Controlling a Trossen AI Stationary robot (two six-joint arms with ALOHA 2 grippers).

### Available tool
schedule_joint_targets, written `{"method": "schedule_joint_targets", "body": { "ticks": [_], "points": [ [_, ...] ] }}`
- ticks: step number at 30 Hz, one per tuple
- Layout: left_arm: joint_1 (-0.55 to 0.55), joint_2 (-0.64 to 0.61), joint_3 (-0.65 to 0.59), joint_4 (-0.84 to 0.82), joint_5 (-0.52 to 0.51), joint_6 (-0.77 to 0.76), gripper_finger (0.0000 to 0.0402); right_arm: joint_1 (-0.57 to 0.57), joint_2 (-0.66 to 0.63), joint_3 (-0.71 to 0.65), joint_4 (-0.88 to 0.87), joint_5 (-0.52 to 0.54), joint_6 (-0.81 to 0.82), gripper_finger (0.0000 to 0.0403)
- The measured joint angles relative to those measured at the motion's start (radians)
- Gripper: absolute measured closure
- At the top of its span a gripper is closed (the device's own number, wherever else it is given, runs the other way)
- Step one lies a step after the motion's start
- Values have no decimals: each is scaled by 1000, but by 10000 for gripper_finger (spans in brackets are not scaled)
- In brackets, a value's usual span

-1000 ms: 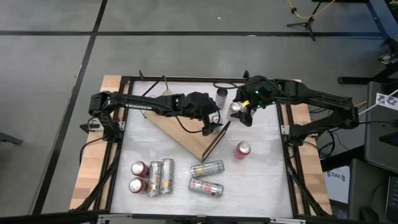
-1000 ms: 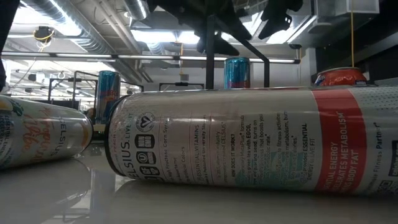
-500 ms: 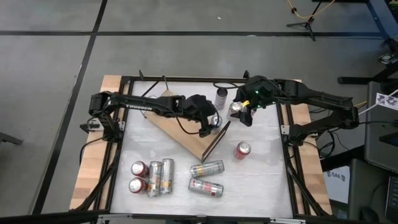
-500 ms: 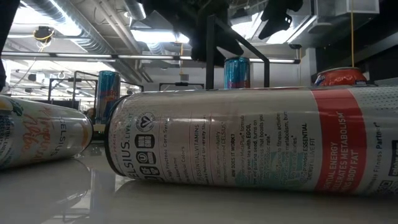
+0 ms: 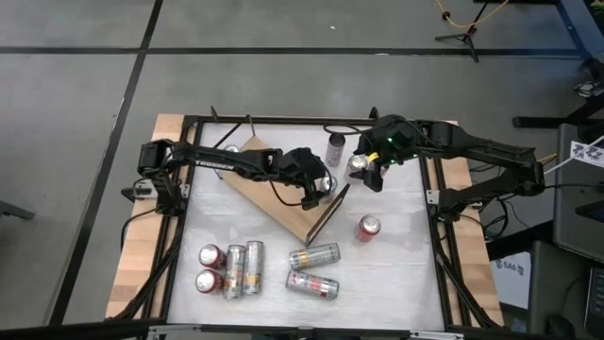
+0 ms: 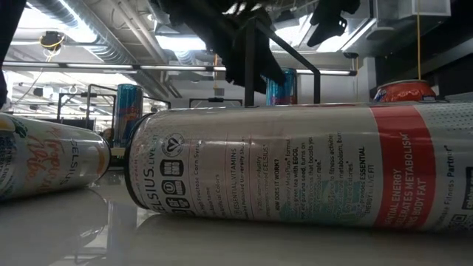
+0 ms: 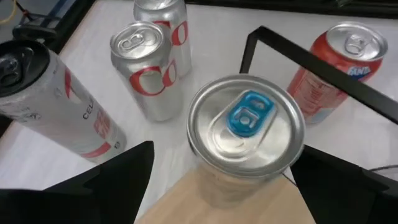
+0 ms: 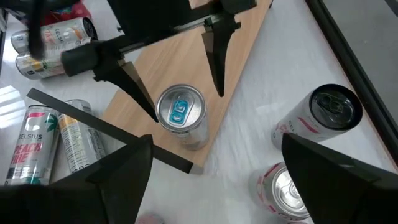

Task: Place canned beverage on shelf
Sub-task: Put the blue soda can aligned with the blue soda can on the shelf

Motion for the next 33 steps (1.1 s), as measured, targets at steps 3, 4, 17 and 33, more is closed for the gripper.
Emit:
{"method": "schedule_joint_targets", "body": {
  "ticks": [3, 4, 17, 33],
  "points": [
    [-1, 30, 0, 32, 0, 8, 40, 0, 0, 0, -6, 0, 0, 54],
    [-1, 40, 0, 43, 0, 14, 40, 0, 0, 0, -7, 0, 0, 54],
    [-13, 42, 0, 88, -42, 15, 65, 0, 0, 0, -25, 18, 0, 54],
    [-10, 18, 0, 55, -29, 32, 191, 0, 0, 0, -26, 19, 0, 54]
  ]
}}
